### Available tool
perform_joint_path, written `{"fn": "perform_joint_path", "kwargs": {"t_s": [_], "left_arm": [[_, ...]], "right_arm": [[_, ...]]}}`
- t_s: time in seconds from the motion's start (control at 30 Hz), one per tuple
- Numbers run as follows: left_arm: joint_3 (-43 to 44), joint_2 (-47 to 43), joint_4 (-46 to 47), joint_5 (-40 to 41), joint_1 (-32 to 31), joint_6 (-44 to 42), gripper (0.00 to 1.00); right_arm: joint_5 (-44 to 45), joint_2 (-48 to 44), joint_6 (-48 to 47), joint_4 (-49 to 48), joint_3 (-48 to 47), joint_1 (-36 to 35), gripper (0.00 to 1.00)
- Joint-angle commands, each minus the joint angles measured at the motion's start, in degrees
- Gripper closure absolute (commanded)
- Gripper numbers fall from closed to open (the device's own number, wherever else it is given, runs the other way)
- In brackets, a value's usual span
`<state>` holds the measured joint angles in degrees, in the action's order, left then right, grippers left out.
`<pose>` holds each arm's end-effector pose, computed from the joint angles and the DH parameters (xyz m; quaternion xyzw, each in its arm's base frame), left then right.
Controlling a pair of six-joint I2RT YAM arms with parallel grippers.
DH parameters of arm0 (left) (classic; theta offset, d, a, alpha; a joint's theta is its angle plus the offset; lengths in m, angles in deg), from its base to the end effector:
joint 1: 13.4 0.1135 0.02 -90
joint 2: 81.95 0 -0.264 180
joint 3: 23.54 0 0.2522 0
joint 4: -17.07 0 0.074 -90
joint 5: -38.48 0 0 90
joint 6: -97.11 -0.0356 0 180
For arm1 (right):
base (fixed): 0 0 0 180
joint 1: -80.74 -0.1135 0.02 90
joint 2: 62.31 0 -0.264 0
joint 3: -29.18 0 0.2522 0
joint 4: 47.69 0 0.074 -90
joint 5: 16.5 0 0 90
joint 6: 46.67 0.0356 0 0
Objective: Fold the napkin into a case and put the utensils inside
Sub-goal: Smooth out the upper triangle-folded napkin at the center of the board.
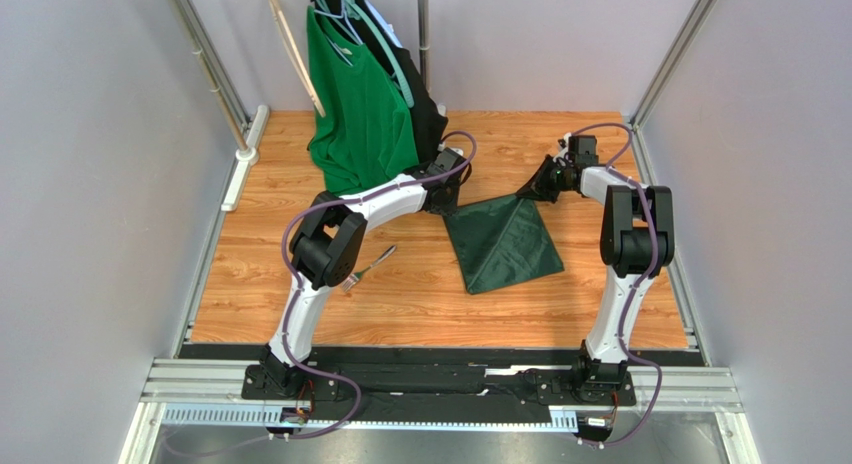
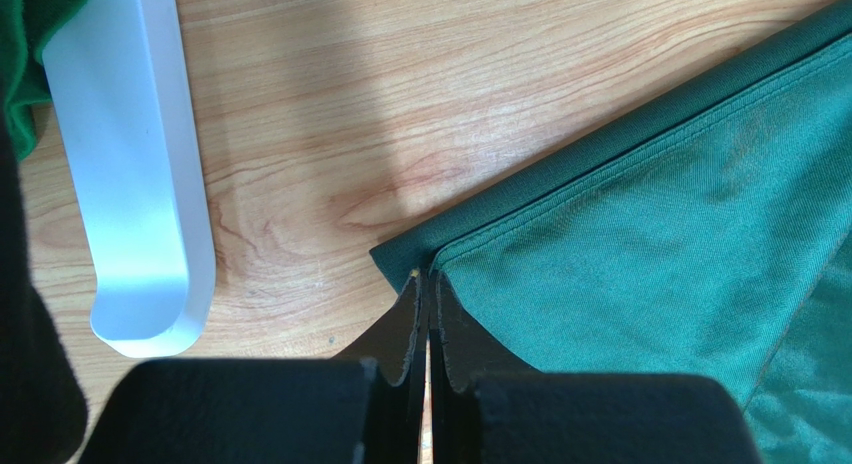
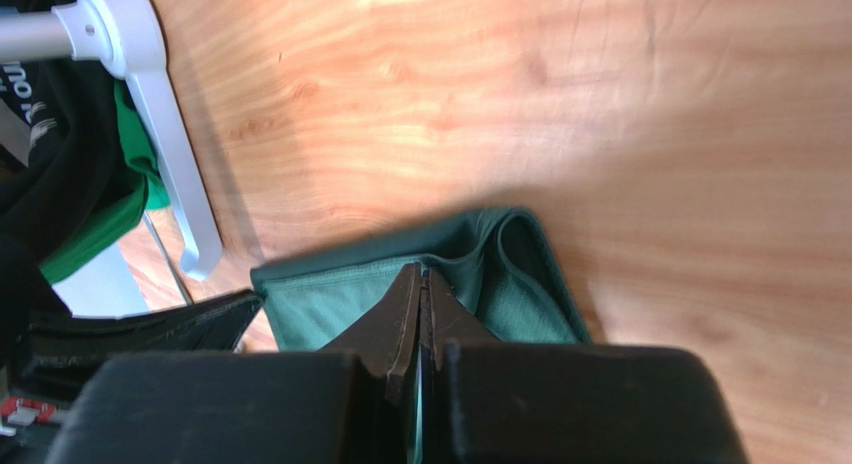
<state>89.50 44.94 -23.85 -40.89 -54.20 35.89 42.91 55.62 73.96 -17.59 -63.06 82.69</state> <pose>0.3724 -0.3127 0.1752 0.0715 0.9467 -0.0994 0.2978 0.4301 0.0035 0.1509 0.1841 0.9067 0.3145 0.2124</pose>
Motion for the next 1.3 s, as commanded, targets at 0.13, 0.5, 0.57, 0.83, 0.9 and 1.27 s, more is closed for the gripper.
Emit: {"fn": "perform_joint_path", "kwargs": {"t_s": [0.13, 0.5, 0.57, 0.83, 0.9, 1.27], "left_arm": [[2.4, 1.0, 1.0, 0.2, 0.3, -0.1, 1.0], [4.3, -1.0, -1.4, 0.4, 0.3, -2.1, 0.78], [4.1, -2.7, -2.0, 0.8, 0.3, -2.3, 0.65], [-4.3, -13.0, 0.6, -4.9, -1.7, -0.7, 0.59], [-8.7, -15.4, 2.4, -9.6, -2.6, 0.7, 0.8], [-21.8, -18.5, 12.7, -21.0, -10.4, 6.9, 1.0]], "right_arm": [[-1.0, 5.7, 0.0, -2.5, -4.1, 2.4, 1.0], [-1.5, 7.8, -1.0, -0.6, -5.5, 2.6, 1.0], [-1.4, 7.8, -1.5, 0.1, -5.7, 2.6, 1.0], [-1.8, 8.4, -2.1, 0.6, -6.2, 2.6, 1.0], [-1.7, 8.5, -2.1, 0.6, -6.2, 2.6, 1.0], [-1.5, 8.7, -2.4, 0.7, -6.3, 2.6, 1.0]]}}
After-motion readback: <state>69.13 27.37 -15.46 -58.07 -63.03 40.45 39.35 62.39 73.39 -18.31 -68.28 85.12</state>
